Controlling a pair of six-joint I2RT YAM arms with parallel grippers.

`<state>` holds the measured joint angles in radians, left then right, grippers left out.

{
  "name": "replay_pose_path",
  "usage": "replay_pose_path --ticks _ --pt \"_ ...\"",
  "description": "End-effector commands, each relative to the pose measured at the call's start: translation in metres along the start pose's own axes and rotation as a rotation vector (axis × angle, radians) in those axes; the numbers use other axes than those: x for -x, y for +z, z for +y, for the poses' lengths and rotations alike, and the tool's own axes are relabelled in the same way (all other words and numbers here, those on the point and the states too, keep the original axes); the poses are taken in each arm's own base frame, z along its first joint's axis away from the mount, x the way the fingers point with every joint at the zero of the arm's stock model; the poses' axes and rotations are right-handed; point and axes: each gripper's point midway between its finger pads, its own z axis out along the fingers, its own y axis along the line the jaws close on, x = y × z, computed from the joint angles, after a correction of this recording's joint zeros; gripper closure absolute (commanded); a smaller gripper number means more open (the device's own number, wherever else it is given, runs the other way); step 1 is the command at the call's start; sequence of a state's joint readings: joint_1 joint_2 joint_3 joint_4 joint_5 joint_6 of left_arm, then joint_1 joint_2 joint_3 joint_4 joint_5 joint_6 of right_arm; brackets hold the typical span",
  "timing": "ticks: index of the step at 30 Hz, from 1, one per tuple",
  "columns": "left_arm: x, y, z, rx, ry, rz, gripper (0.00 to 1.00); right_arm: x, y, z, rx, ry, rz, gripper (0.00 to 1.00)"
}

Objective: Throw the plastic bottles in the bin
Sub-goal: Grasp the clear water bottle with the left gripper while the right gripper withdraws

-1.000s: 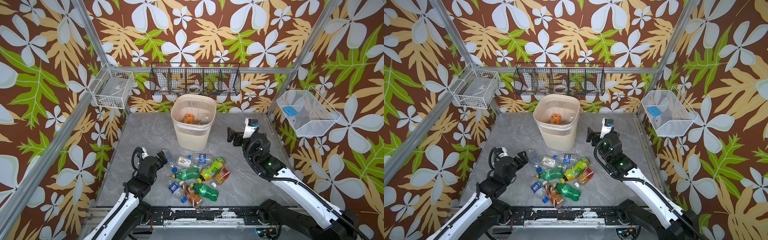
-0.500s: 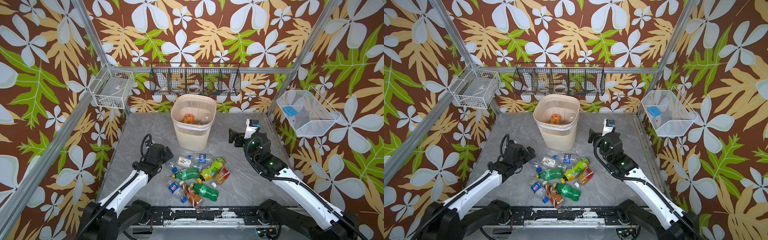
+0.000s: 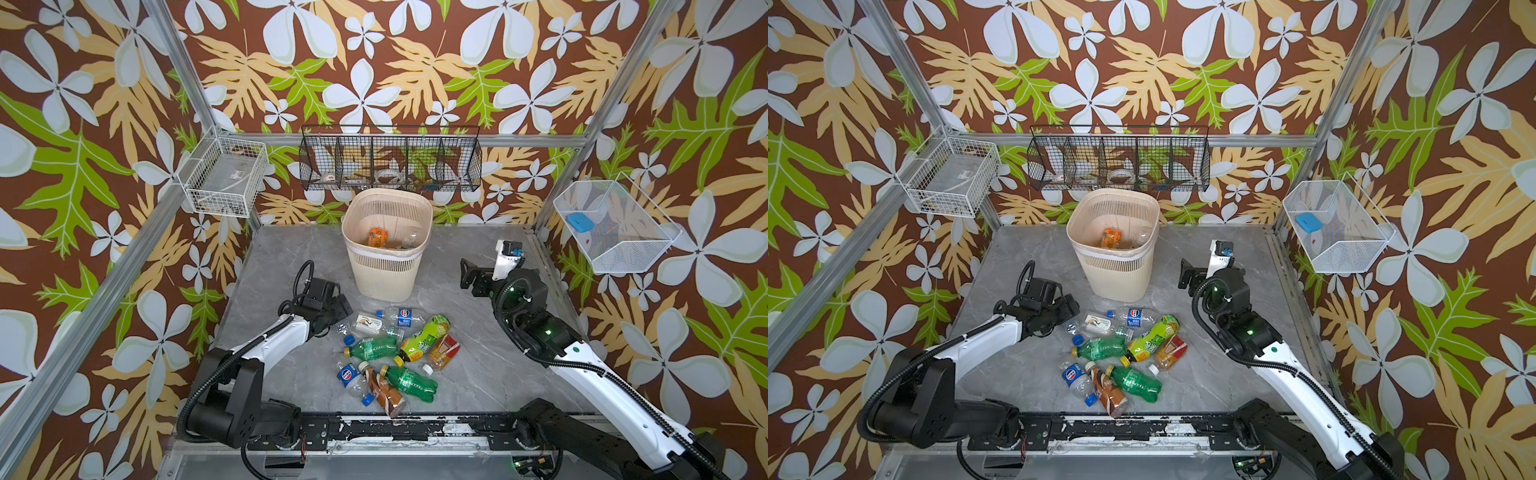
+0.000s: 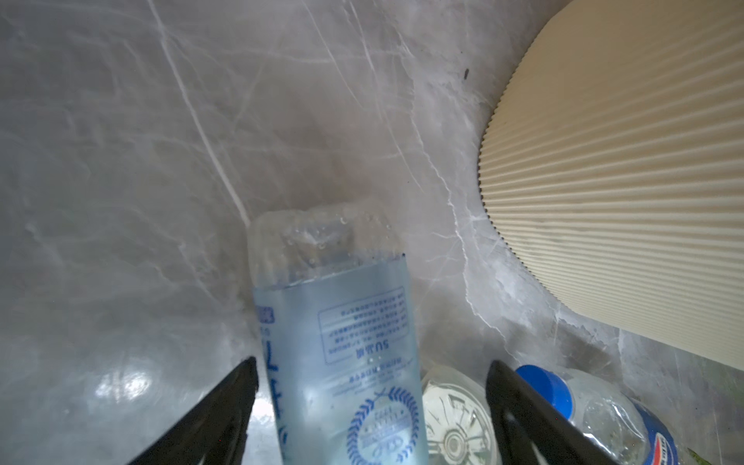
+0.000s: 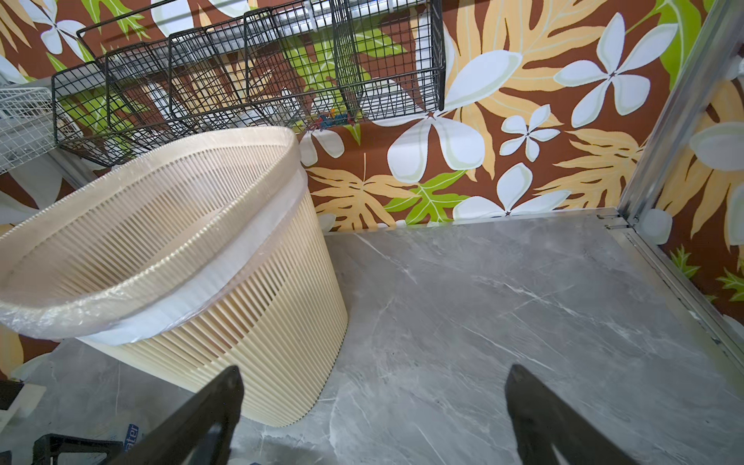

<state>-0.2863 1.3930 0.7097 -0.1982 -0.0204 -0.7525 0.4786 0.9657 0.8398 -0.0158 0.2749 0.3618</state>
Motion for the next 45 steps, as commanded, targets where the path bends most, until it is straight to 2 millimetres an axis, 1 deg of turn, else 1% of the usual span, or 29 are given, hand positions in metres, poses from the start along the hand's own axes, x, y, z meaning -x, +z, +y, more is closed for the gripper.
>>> replay_pose_path --ticks 1,6,8,14,18,20,21,23,25,28,29,31,34,38,41,43,45 --pt "0.002 0.005 -0.005 -0.020 0.008 0.001 0.14 0.001 -0.001 -0.003 -0.016 -0.008 -0.007 0.00" --pt "0.000 0.011 -0.006 -0.028 -0.009 0.010 0.27 -0.003 0.000 -0.004 -0.020 -0.012 0.001 0.00" --pt "0.001 0.012 -0.007 -0.030 -0.017 0.008 0.36 -0.003 0.001 -0.004 -0.021 -0.013 0.002 0.00" --pt "0.006 0.008 -0.006 -0.040 -0.036 -0.006 0.43 -0.002 0.000 -0.004 -0.021 -0.013 -0.004 0.00" --pt "0.016 -0.003 -0.004 -0.060 -0.070 -0.041 0.47 -0.002 0.000 -0.004 -0.018 -0.010 -0.008 0.00" --pt "0.026 -0.016 -0.003 -0.093 -0.110 -0.083 0.48 -0.002 0.001 -0.003 -0.015 -0.010 -0.007 0.00" --pt "0.034 -0.026 -0.006 -0.133 -0.131 -0.123 0.48 -0.001 0.001 -0.002 -0.013 -0.010 -0.008 0.00" --pt "0.050 -0.051 -0.016 -0.238 -0.157 -0.215 0.48 0.001 0.002 -0.001 -0.010 -0.013 -0.009 0.01" --pt "0.064 -0.082 -0.024 -0.342 -0.176 -0.324 0.48 0.003 0.002 0.000 -0.006 -0.012 -0.012 0.00" --pt "0.075 -0.118 -0.029 -0.454 -0.196 -0.452 0.52 0.003 0.002 0.000 -0.005 -0.006 -0.015 0.00" --pt "0.076 -0.126 -0.030 -0.480 -0.197 -0.477 0.52 0.002 0.002 0.000 -0.005 -0.004 -0.013 0.00" --pt "0.077 -0.138 -0.029 -0.508 -0.201 -0.515 0.52 0.001 0.003 0.000 -0.002 0.003 -0.011 0.00" --pt "0.076 -0.146 -0.026 -0.515 -0.202 -0.536 0.54 -0.001 0.004 0.001 0.004 0.005 -0.008 0.00" --pt "0.077 -0.155 -0.031 -0.540 -0.183 -0.549 0.55 0.002 0.004 0.002 0.005 0.006 -0.013 0.00" --pt "0.084 -0.169 -0.040 -0.570 -0.155 -0.571 0.55 0.002 0.004 0.002 0.005 0.005 -0.014 0.00" --pt "0.093 -0.185 -0.050 -0.586 -0.119 -0.601 0.56 0.002 0.004 0.002 0.005 0.005 -0.013 0.00" --pt "0.104 -0.204 -0.064 -0.610 -0.075 -0.629 0.57 0.002 0.003 0.002 0.003 0.003 -0.014 0.00"
